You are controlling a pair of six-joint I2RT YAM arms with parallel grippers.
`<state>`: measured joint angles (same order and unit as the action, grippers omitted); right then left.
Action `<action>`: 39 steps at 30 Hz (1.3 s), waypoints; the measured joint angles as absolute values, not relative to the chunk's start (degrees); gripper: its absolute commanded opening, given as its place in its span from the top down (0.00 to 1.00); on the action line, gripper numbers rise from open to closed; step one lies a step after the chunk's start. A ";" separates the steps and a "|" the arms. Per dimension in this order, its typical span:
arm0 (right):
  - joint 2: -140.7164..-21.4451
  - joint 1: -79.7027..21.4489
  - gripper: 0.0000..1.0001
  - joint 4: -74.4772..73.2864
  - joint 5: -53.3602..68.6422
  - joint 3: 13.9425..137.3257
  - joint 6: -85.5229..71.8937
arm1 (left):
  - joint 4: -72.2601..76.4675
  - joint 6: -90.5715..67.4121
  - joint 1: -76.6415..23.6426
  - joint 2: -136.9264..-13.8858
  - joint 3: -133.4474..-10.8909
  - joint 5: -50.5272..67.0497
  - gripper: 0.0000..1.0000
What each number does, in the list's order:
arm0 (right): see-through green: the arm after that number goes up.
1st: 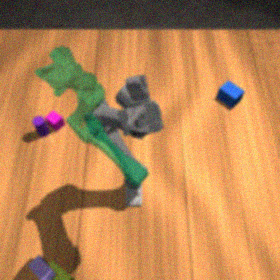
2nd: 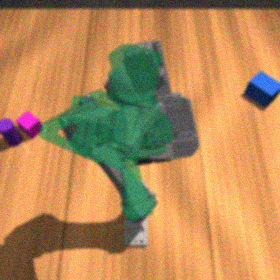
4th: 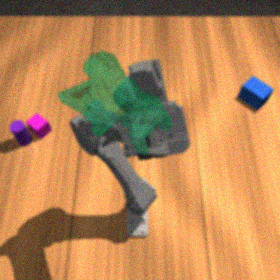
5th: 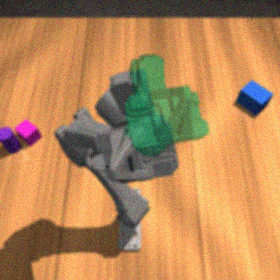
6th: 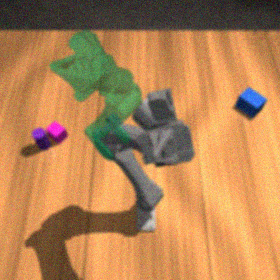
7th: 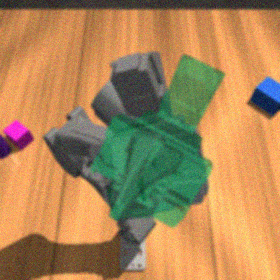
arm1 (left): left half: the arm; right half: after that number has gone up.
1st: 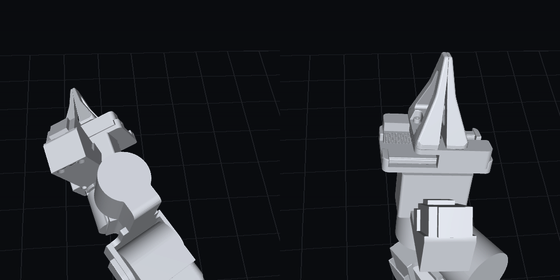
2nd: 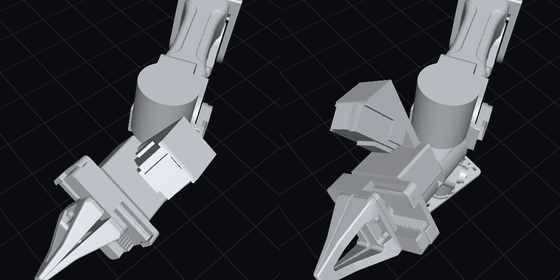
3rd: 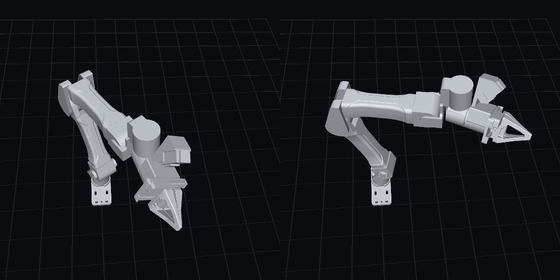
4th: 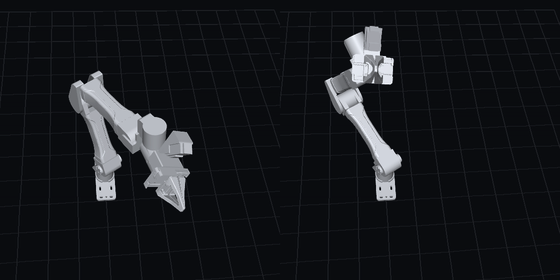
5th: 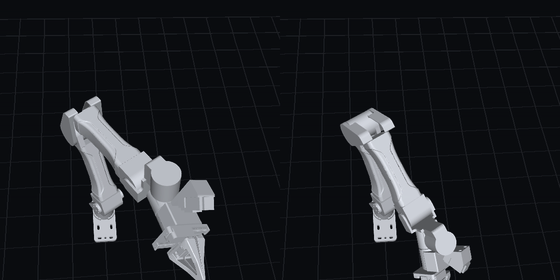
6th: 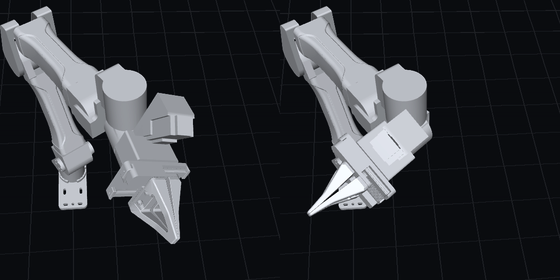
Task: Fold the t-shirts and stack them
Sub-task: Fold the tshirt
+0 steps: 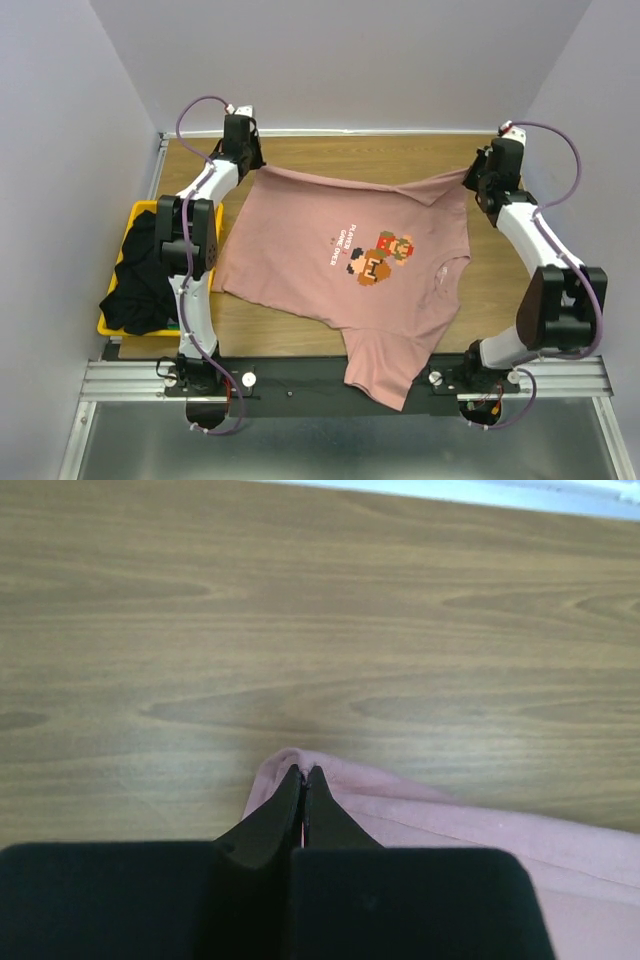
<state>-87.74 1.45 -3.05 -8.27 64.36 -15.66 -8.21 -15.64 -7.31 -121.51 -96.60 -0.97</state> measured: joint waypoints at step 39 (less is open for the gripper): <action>-57.14 1.48 0.98 -31.03 4.82 39.79 -30.79 | -13.28 -14.57 -4.60 -111.42 -80.68 -0.27 1.00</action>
<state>-57.14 1.48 -31.03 4.82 39.79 -30.79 -13.28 -14.57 -4.60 -111.42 -80.68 -0.27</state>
